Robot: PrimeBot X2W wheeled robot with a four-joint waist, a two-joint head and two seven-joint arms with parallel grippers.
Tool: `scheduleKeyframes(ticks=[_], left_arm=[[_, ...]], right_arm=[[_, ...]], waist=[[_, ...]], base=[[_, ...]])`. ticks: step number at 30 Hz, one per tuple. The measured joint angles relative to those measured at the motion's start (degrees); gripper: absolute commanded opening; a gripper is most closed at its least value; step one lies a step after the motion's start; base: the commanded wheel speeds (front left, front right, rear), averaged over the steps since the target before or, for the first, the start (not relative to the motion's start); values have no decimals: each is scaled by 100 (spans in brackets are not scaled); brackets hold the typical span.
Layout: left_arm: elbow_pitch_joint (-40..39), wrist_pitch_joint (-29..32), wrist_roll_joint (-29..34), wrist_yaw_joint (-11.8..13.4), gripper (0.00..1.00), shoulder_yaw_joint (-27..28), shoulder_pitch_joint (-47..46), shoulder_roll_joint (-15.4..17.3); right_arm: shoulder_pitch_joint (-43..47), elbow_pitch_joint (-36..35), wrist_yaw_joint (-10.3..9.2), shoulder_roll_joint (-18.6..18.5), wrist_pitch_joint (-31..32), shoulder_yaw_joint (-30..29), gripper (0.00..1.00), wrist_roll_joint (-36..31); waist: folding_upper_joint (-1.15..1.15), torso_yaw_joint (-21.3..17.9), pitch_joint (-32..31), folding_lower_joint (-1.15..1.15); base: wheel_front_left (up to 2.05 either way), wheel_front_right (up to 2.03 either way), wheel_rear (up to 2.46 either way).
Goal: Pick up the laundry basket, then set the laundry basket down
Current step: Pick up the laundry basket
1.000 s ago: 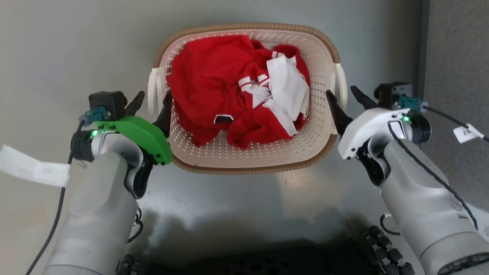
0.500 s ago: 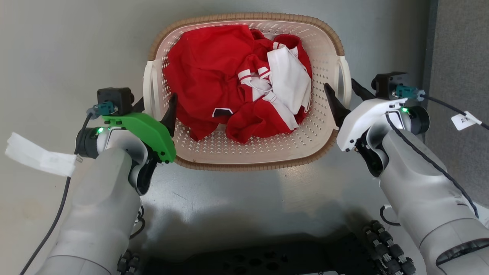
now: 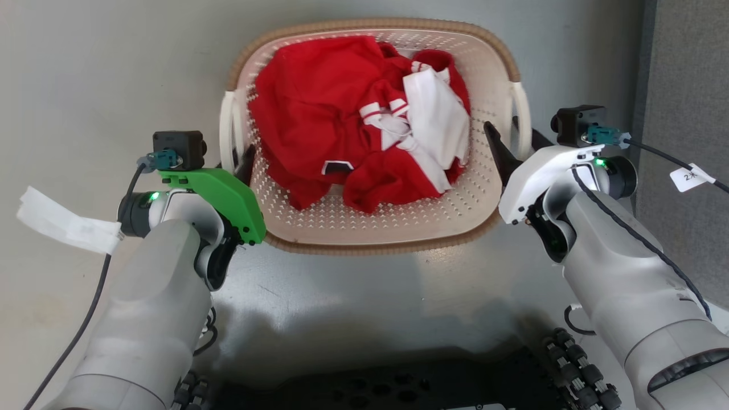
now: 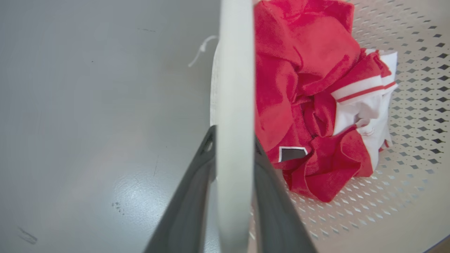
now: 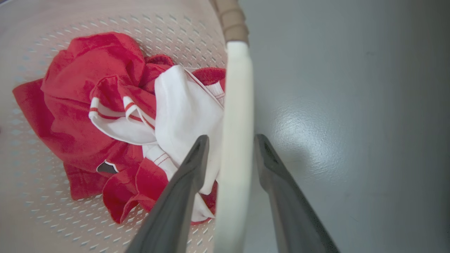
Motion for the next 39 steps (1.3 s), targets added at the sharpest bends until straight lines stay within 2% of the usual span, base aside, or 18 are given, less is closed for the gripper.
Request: scheduleKeyframes(ticks=[1,2,13,24,39], left_arm=[[19,41,-32,0,0,-24,-6,2],[33,52,-54,11,0,-54,-8,5],[215,24,-353,10,0,-310,-21,42],[510,47,-731,7,0,-505,85,67],[708,604,-1365,-1,0,-713,499,91]], right_arm=[[-3,2,0,-1,0,40,3,40],[-5,2,0,-1,-1,82,0,88],[-27,73,-11,-15,-59,381,0,434],[46,135,-18,-15,-78,898,0,888],[222,350,-18,2,794,1376,0,1637]], waist=[[0,3,0,0],[0,7,0,0],[0,26,-165,0],[0,-3,-733,0],[0,-111,-1921,-1]], base=[[0,0,0],[0,0,0],[0,0,0],[0,0,0],[0,0,0]])
